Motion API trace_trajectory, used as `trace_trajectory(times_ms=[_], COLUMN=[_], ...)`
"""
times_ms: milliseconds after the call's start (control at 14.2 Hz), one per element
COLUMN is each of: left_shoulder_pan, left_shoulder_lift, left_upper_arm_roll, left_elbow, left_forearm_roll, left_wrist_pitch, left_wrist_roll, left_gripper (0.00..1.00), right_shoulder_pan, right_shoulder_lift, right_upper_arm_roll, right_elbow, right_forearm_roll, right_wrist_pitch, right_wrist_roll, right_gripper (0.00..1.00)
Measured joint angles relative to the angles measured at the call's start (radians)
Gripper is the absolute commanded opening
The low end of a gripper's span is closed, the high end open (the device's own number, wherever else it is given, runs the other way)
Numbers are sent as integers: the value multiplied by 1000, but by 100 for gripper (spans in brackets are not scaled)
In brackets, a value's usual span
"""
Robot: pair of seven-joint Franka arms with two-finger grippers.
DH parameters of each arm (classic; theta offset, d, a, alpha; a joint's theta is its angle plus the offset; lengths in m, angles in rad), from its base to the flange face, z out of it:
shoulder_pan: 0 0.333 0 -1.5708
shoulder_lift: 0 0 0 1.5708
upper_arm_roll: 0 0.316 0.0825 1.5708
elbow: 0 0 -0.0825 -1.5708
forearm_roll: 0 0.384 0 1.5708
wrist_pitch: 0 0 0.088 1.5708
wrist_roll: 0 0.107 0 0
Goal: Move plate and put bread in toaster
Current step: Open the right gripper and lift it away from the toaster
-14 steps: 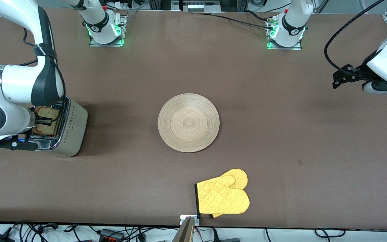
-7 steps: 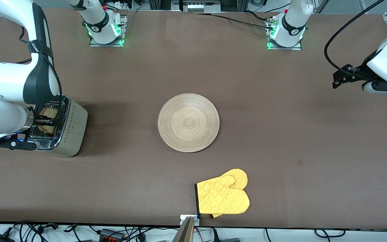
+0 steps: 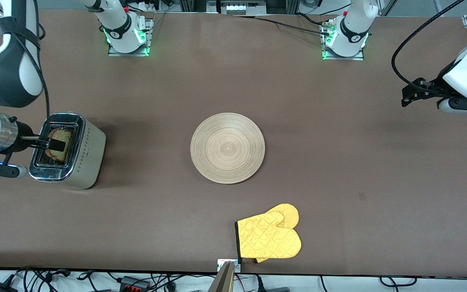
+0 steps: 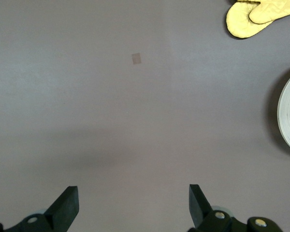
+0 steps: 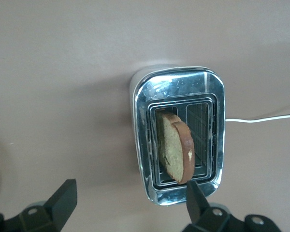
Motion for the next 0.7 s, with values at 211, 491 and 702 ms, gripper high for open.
trace_trajectory(times_ms=[211, 491, 702], left_shoulder_pan=[0, 0, 0], left_shoulder_lift=[0, 0, 0], left_upper_arm_roll=[0, 0, 0], left_elbow=[0, 0, 0], left_forearm_roll=[0, 0, 0], left_wrist_pitch=[0, 0, 0], left_wrist_roll=[0, 0, 1], left_gripper=[100, 100, 100], right_shoulder_pan=[-4, -10, -41], right_shoulder_lift=[-26, -36, -47], right_upper_arm_roll=[0, 0, 12], right_elbow=[3, 5, 30], right_forearm_roll=[34, 42, 55], right_wrist_pitch=[0, 0, 3], right_wrist_roll=[-8, -10, -14], right_gripper=[100, 100, 100])
